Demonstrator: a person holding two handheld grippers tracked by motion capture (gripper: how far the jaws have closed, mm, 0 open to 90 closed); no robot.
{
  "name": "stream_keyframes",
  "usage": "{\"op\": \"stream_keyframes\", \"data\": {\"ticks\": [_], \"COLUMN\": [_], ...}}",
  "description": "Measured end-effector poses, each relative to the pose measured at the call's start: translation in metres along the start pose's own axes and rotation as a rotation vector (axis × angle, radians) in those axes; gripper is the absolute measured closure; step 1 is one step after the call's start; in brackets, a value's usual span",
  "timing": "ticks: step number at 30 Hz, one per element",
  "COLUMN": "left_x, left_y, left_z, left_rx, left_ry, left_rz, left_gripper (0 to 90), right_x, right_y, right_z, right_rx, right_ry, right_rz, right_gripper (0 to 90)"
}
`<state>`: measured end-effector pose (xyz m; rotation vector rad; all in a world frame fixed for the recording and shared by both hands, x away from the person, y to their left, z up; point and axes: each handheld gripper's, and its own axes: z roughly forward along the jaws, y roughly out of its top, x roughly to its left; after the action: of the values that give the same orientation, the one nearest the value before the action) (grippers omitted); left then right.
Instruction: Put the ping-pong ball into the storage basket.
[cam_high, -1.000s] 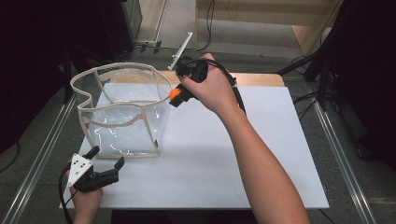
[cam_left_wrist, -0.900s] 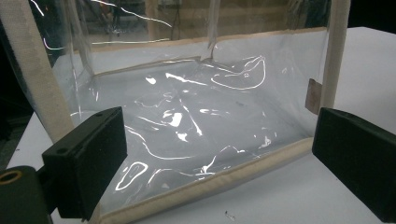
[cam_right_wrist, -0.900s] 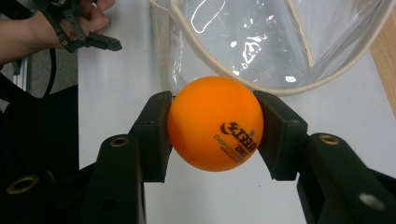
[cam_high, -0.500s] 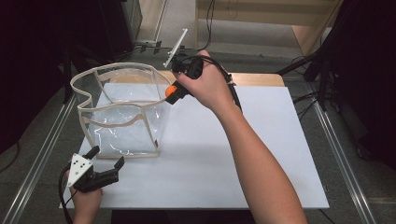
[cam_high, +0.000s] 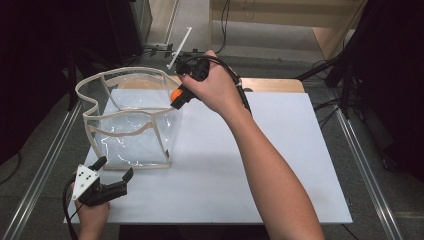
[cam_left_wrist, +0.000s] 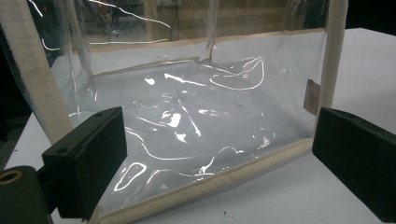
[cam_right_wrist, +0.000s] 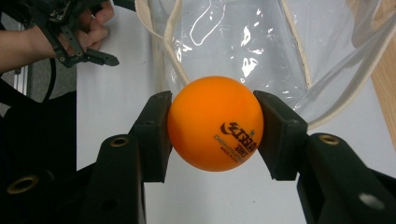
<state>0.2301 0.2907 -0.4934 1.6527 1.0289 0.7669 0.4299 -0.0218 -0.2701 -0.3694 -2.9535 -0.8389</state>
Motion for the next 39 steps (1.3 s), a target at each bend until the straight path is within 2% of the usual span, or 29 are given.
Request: {"op": "stream_keyframes", "data": {"ticks": [14, 25, 39], "left_x": [0.000, 0.001, 0.001], "left_y": [0.000, 0.000, 0.000], "left_z": [0.000, -0.001, -0.001], "left_rx": [-0.003, -0.004, -0.005], "left_ry": [-0.003, -0.006, -0.009], "left_rz": [-0.007, -0.013, -0.015], "left_gripper": [3.7, 3.7, 3.7], "right_x": [-0.003, -0.007, -0.013], "right_y": [0.015, 0.025, 0.033], "right_z": [0.011, 0.019, 0.028], "right_rx": [0.017, 0.009, 0.024], "right_ry": [0.003, 0.011, -0.001], "right_rz": [-0.007, -0.003, -0.001], "right_gripper": [48.1, 48.0, 48.0]}}
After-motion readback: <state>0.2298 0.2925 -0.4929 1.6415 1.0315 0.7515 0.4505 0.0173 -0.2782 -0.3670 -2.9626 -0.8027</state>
